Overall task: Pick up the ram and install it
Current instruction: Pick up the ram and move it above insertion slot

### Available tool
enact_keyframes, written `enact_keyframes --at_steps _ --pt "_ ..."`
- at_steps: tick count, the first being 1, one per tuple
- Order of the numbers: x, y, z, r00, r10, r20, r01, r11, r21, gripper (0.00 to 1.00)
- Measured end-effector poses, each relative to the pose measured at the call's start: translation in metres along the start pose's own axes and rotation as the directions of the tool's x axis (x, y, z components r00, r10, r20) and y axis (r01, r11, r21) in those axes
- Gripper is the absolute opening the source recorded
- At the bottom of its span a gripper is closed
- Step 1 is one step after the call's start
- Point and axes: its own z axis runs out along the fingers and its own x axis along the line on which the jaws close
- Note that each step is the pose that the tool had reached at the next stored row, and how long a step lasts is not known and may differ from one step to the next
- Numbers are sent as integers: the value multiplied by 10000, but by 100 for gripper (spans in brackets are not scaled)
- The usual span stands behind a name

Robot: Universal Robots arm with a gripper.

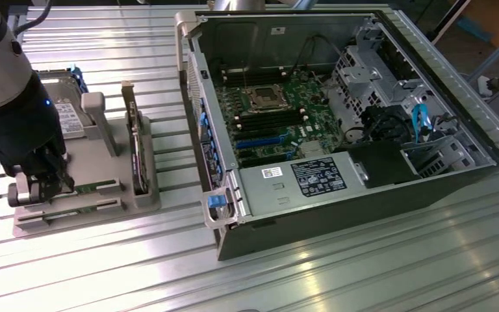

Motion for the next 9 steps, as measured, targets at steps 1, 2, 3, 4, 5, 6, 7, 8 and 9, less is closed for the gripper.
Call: enact_keyframes --at_steps 1,2,3,4,5,6,7,8,9 --pt "2 8 44 10000 0 -1 0 10000 0 11" --pt "2 8 44 10000 0 0 0 10000 0 11" --pt "2 8 44 10000 0 0 0 10000 0 11" --pt "2 8 44 10000 0 0 0 10000 0 11" --pt "2 8 44 10000 0 0 0 10000 0 11" --pt "2 8 44 10000 0 0 0 10000 0 11" --pt "2 8 44 10000 0 0 0 10000 0 17" --pt "2 8 44 10000 0 1 0 10000 0 24" --pt "2 8 44 10000 0 0 0 10000 0 30"
